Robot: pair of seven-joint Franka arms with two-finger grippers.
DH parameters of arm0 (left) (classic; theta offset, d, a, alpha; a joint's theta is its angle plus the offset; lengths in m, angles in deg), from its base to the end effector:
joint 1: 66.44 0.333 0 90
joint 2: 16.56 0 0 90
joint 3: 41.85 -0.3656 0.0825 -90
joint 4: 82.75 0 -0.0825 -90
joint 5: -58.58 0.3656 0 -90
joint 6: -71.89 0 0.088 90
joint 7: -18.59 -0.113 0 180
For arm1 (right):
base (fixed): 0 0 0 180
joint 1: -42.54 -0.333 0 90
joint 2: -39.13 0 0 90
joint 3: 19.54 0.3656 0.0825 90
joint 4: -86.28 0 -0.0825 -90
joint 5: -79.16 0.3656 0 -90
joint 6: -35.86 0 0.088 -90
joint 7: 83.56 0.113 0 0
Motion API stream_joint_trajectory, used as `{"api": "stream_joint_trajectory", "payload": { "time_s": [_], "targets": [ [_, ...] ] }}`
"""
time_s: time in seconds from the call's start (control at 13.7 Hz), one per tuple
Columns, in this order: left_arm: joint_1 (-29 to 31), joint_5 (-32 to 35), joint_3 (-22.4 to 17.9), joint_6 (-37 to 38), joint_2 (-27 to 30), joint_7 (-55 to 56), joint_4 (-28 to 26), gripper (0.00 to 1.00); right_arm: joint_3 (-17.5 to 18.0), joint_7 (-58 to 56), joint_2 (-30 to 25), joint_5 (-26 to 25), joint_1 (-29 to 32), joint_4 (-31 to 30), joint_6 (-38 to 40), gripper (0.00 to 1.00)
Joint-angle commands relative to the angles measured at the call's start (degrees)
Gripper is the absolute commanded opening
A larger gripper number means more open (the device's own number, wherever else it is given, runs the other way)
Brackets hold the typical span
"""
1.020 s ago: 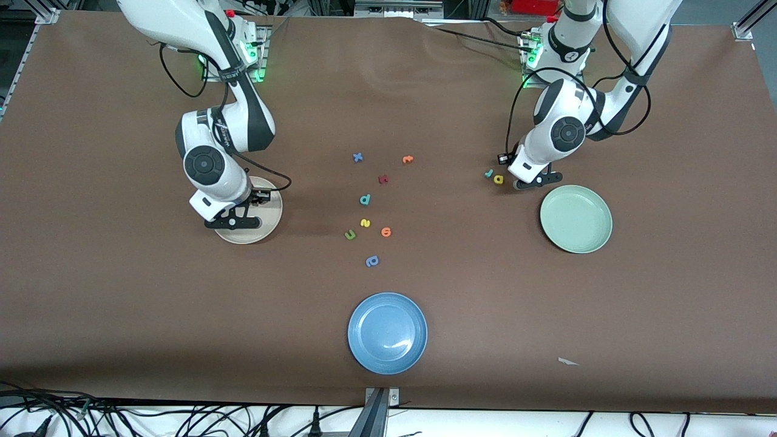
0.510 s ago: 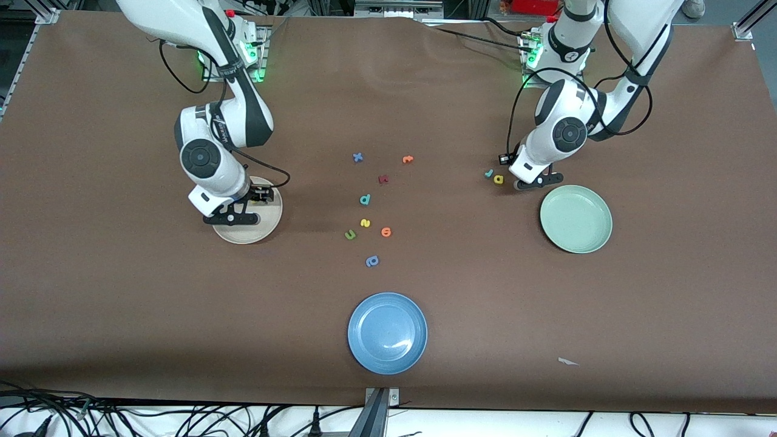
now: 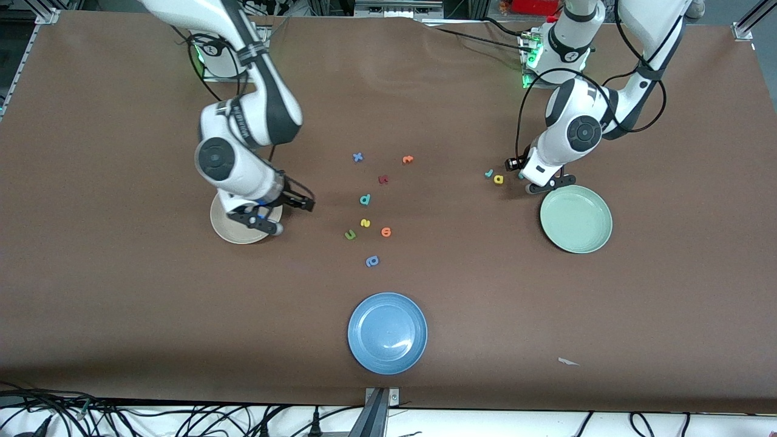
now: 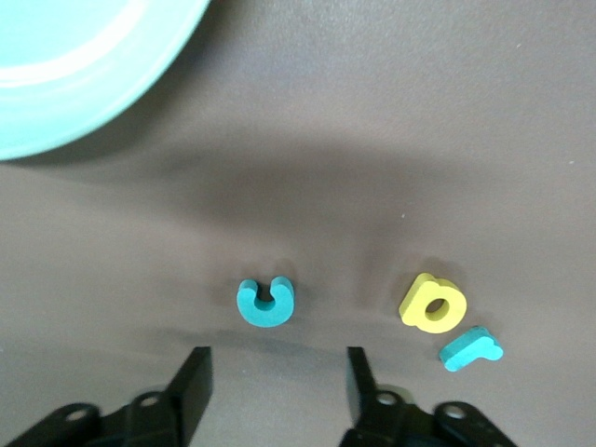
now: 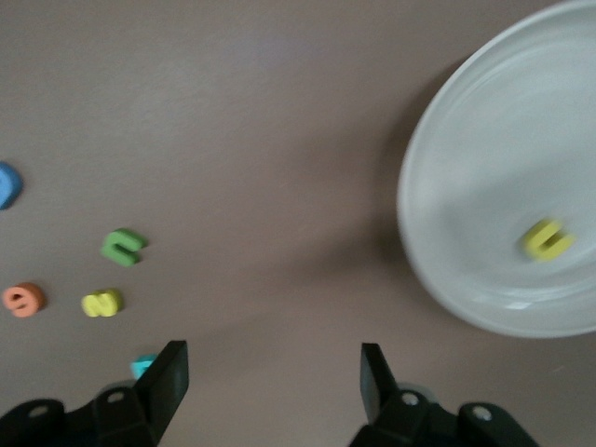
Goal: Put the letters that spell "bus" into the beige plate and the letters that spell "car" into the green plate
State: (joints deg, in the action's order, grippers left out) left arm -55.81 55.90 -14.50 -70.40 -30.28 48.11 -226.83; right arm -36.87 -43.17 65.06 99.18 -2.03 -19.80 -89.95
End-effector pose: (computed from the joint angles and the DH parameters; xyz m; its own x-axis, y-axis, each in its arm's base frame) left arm 0.4186 -0.1309 0.2407 0.9279 0.2505 -0.2763 0.2579 -0.9661 -0.0099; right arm 0.5519 0.3203 0.3320 0.9022 -0.4025 -0.1551 -0.4133 -0.9095 -0.0438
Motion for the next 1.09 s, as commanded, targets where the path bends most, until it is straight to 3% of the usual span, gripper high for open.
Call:
{"api": "stream_joint_trajectory", "payload": {
  "time_s": [0.0,0.15,0.22,0.73,0.8,0.87,0.95,1.02],
  "targets": [
    [1.5,-1.0,0.5,0.5,1.4,-1.7,0.0,0.70,-0.8,8.6,7.9,1.2,-5.2,7.5,-2.1,0.83],
    [1.8,-0.9,0.4,-0.5,0.8,-1.9,0.0,0.69,-0.7,10.8,10.7,0.6,-7.3,9.6,-4.4,0.86],
    [2.1,-0.9,0.4,-1.6,0.4,-2.2,0.0,0.68,-0.7,10.2,12.1,0.7,-8.1,10.4,-4.4,1.00],
    [2.3,-0.4,0.2,-5.6,-4.0,-2.1,0.0,0.65,-0.7,8.1,17.4,-2.3,-12.1,12.9,-4.9,0.99],
    [2.3,-0.3,0.2,-6.1,-4.1,-2.1,0.0,0.64,-0.7,8.1,17.4,-3.7,-12.6,12.9,-5.1,0.98],
    [2.3,-0.3,0.2,-6.3,-4.5,-2.1,0.0,0.60,-0.7,8.0,17.4,-5.5,-13.1,12.4,-5.3,0.89],
    [2.3,-0.3,0.2,-6.3,-4.5,-2.1,0.0,0.50,-0.7,7.9,17.4,-5.7,-12.9,12.4,-5.6,0.69],
    [2.3,-0.3,0.1,-6.3,-4.5,-2.2,0.0,0.37,-0.6,7.9,17.5,-5.0,-12.9,12.5,-6.9,0.65]
  ]
}}
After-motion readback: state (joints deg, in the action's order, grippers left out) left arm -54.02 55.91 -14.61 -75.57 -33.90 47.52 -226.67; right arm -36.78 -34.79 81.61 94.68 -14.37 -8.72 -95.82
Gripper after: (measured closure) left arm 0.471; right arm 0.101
